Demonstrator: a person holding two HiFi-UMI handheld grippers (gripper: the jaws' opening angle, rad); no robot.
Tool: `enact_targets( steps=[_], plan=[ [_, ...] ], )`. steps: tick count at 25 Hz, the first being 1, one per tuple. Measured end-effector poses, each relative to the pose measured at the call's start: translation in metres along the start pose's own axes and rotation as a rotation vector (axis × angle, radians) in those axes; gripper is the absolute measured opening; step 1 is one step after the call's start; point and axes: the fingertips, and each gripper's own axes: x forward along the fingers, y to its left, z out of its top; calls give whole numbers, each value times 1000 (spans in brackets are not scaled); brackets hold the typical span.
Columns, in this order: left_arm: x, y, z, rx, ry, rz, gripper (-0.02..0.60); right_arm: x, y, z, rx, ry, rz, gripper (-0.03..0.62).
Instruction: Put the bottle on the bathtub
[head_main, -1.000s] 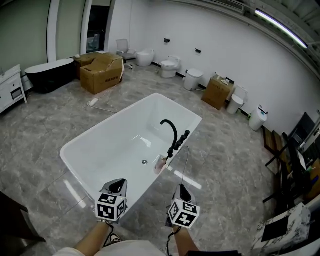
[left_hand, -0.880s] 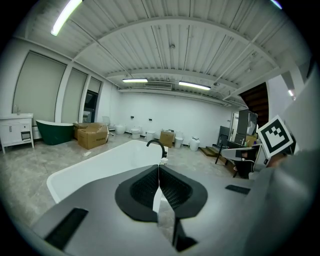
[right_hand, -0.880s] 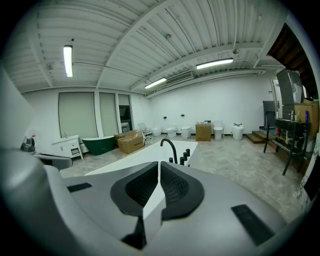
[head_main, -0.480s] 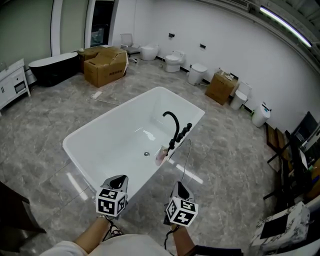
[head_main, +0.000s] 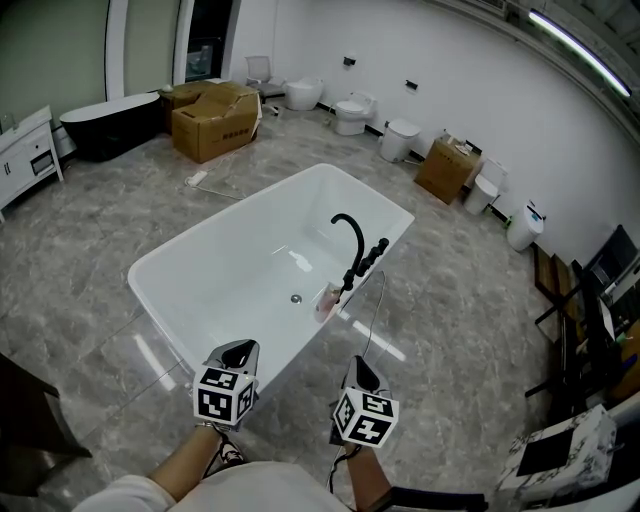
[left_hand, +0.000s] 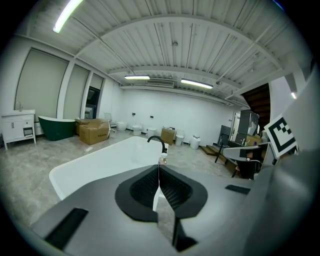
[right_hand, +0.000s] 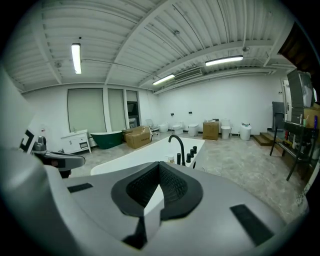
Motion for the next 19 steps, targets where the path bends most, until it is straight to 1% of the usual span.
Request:
enact_targets(
  steps=[10,19],
  plan=[
    [1,9,7,5,-9,3,17,4,3,7,-5,-6,-8,26],
    [7,12,4,-1,-2,-1,17,7,0,3,-6,8,-22,26]
  ],
)
